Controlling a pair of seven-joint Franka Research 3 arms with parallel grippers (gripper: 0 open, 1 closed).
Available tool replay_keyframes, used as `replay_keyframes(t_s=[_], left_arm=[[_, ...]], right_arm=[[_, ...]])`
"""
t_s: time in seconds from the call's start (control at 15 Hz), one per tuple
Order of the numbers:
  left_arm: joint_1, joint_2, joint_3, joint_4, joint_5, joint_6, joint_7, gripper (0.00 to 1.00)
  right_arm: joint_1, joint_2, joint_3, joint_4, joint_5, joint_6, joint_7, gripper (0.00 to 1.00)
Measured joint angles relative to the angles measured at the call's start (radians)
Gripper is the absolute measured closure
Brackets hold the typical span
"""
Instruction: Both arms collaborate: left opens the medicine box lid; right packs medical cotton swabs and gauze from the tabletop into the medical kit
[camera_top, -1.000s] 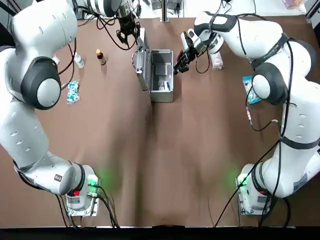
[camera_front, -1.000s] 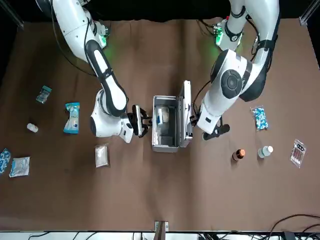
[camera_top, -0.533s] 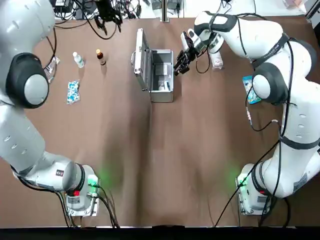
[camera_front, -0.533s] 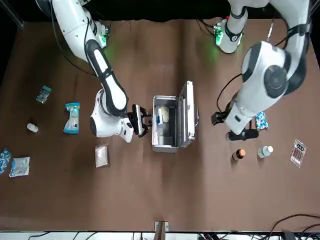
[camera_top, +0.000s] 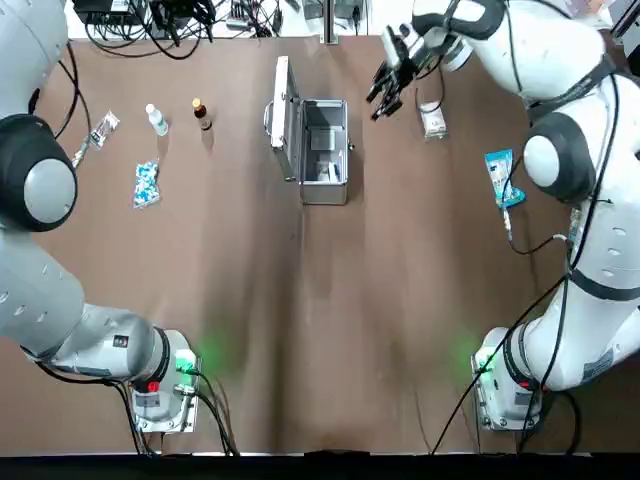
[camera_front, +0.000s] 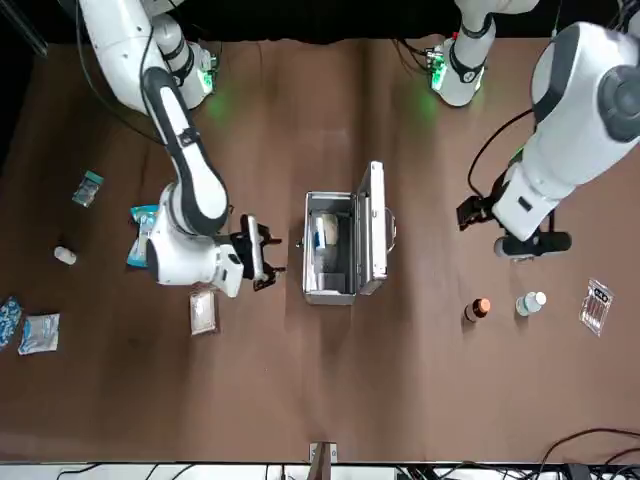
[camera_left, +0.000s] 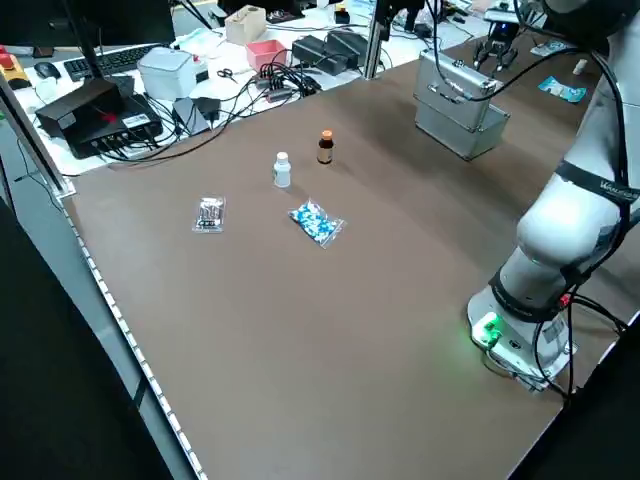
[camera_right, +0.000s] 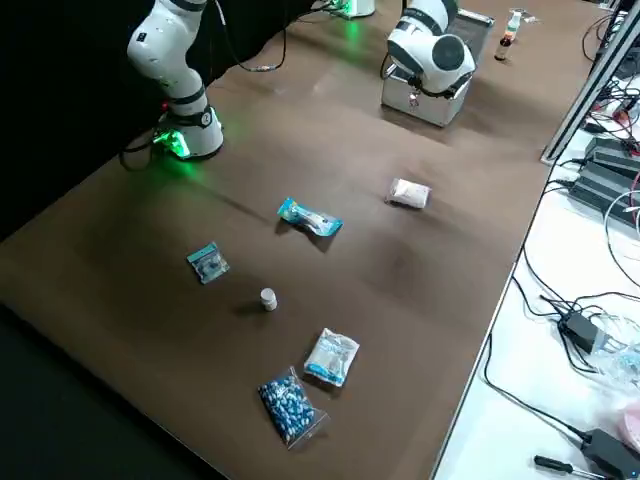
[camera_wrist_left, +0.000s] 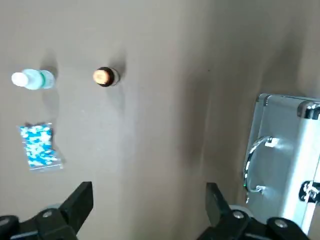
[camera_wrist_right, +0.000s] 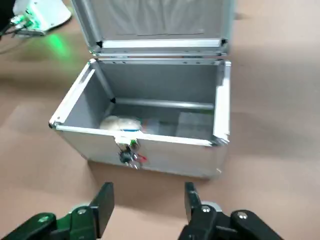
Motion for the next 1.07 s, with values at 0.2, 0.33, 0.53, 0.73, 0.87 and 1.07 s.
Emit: replay_keyframes(t_s=[0.2,0.33,0.53,0.73,0.87,1.07], left_arm=[[0.03,-0.02,0.002,0.033,0.039,-0.038,0.048,0.0],[0.049,-0.024,0.002,0.063,0.047,-0.078,0.081,0.0],[0.076,-0.026,0.003,0.118,0.048,-0.106,0.086,0.0],[0.08,-0.026,0.007,0.138,0.048,-0.112,0.098,0.0],[0.077,-0.028,0.015,0.141,0.048,-0.112,0.098,0.0],[0.077,-0.033,0.016,0.141,0.048,-0.125,0.097,0.0]], right_arm=[[-0.057,-0.054,-0.012,0.005,-0.039,-0.002,0.062,0.35],[-0.074,-0.086,-0.041,0.023,-0.067,-0.008,0.14,0.33],[-0.083,-0.111,-0.096,0.076,-0.083,-0.103,0.263,0.26],[-0.084,-0.123,-0.139,0.151,-0.163,-0.22,0.451,0.11],[-0.088,-0.145,-0.146,0.212,-0.248,-0.307,0.61,0.02],[-0.108,-0.182,-0.155,0.258,-0.325,-0.388,0.805,0.02]])
